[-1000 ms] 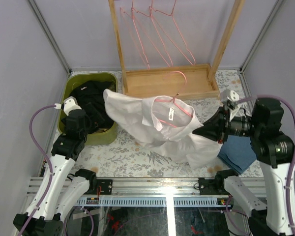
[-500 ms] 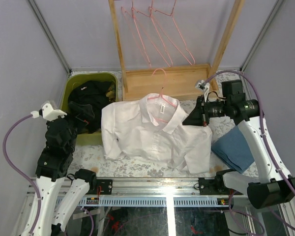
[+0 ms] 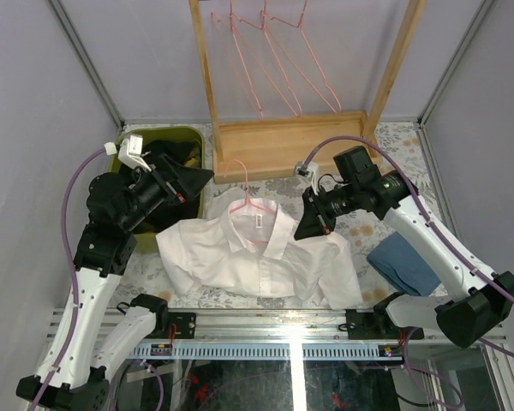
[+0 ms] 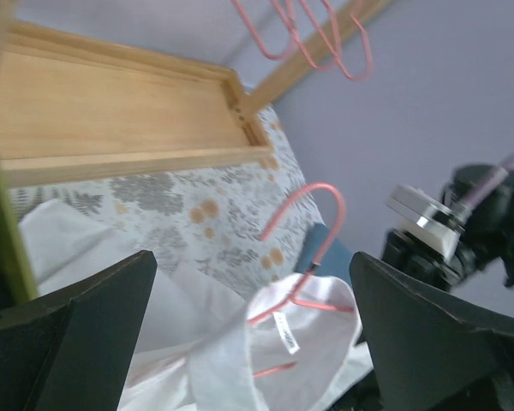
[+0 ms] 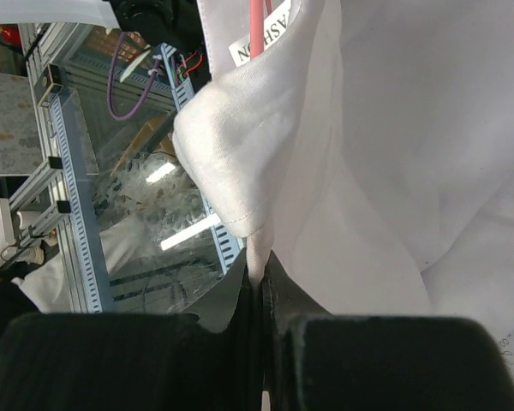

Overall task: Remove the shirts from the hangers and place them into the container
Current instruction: Remove the shirt from the hanger.

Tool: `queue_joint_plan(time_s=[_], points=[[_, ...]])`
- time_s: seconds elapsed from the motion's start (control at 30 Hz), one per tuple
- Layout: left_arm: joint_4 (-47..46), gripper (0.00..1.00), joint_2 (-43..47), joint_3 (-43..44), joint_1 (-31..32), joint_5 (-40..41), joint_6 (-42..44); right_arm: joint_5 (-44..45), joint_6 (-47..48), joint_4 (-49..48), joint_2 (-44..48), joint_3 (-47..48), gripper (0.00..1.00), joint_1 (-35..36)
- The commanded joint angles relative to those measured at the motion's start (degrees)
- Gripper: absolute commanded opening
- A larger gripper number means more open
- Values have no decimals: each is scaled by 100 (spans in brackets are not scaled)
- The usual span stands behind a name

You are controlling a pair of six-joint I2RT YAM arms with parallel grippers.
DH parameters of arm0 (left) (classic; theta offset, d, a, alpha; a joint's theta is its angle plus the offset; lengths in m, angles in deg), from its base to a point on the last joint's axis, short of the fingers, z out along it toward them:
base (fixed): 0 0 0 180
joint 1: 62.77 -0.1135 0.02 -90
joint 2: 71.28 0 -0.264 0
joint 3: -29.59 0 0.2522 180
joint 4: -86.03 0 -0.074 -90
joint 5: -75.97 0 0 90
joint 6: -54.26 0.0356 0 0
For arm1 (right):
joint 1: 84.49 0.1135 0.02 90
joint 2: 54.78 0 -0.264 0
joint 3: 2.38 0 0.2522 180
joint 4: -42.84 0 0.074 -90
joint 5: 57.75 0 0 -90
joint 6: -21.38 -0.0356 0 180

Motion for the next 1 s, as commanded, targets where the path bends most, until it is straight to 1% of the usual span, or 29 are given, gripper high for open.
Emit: queue_joint_plan(time_s=[0.0, 0.1, 0.2, 0.23, 0.33, 0.43, 0.5, 0.63, 0.77, 0.87, 0.97], points=[[-900, 93, -32, -115, 74, -1450, -73, 221, -190, -261, -8, 185, 0, 184], [-910, 89, -138, -197, 288, -1485, 81, 280, -229, -335, -11, 158, 0, 216], [-873, 84, -350, -239, 842, -1100, 332, 356, -255, -333, -47, 178, 0, 234], [-799, 80, -432, -219, 1095, -839, 423, 359, -257, -338, -60, 187, 0, 241], [-725, 74, -659, -204, 1924, 79, 641, 376, -263, -339, -81, 178, 0, 263], [-776, 70, -729, -235, 2373, 962, 707, 409, -253, -307, -68, 175, 0, 285], [-896, 68, -684, -323, 2483, 1366, 738, 416, -240, -287, -43, 167, 0, 287], [-948, 62, -640, -397, 2545, 1716, 747, 438, -227, -290, 7, 150, 0, 296], [-965, 56, -658, -455, 2572, 1673, 743, 415, -233, -321, 16, 161, 0, 301], [-976, 50, -751, -482, 2585, 1620, 710, 394, -244, -338, 19, 160, 0, 305], [-1075, 47, -830, -501, 2624, 1557, 665, 406, -250, -341, 33, 140, 0, 314]])
